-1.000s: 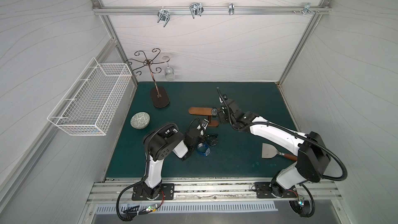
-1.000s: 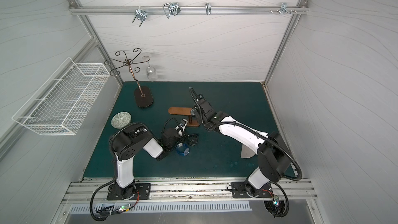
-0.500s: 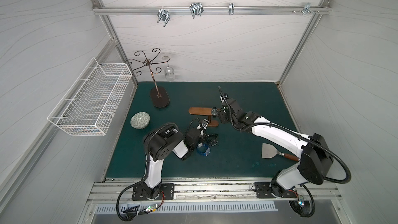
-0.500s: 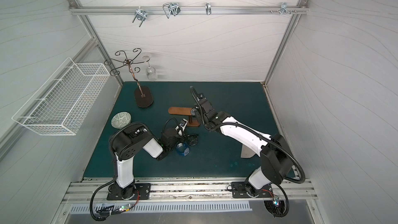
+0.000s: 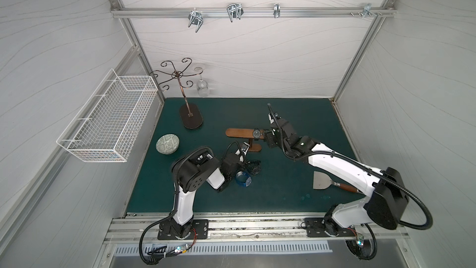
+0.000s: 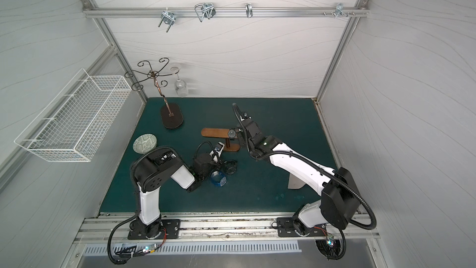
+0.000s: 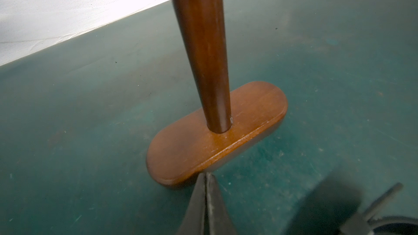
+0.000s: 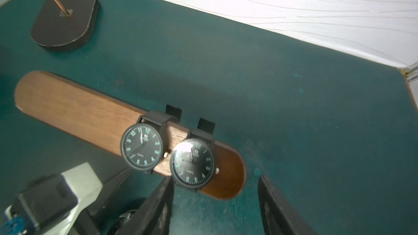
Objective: Place watch on stand
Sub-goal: Place the watch on the stand, then pick up the watch at the center of the board.
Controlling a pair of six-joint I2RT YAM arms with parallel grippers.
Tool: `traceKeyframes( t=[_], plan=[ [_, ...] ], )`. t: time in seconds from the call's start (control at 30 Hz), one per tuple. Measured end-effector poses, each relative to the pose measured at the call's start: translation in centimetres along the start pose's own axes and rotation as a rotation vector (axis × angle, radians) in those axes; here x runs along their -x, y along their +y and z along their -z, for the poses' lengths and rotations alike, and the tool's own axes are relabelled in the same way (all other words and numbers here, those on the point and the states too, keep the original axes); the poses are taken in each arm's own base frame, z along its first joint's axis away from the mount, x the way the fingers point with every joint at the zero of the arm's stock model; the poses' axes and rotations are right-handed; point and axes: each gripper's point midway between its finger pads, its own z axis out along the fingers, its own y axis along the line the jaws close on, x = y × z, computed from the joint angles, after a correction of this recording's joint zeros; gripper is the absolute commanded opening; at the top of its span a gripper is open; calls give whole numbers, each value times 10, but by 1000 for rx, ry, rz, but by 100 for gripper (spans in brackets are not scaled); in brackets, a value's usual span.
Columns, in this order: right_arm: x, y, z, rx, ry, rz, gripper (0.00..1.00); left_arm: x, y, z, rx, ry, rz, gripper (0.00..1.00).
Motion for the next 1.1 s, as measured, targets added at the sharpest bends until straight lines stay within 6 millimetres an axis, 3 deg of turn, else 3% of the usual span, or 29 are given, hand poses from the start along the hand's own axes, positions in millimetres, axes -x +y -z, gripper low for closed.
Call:
traceKeyframes(
  t=[0.2, 0.5, 0.77, 1.1],
  plan=[
    [-9, -29, 4, -15, 9, -86, 64, 0, 0, 0, -1, 0, 0, 7],
    [-12, -21, -10, 15, 41, -83, 64, 0, 0, 1, -1, 2, -4, 7],
    [1, -17, -25, 18, 35, -87, 64, -1, 0, 2, -1, 5, -9, 7],
    [2, -18, -36, 9, 39, -74, 67, -1, 0, 2, -1, 5, -10, 7]
  ],
)
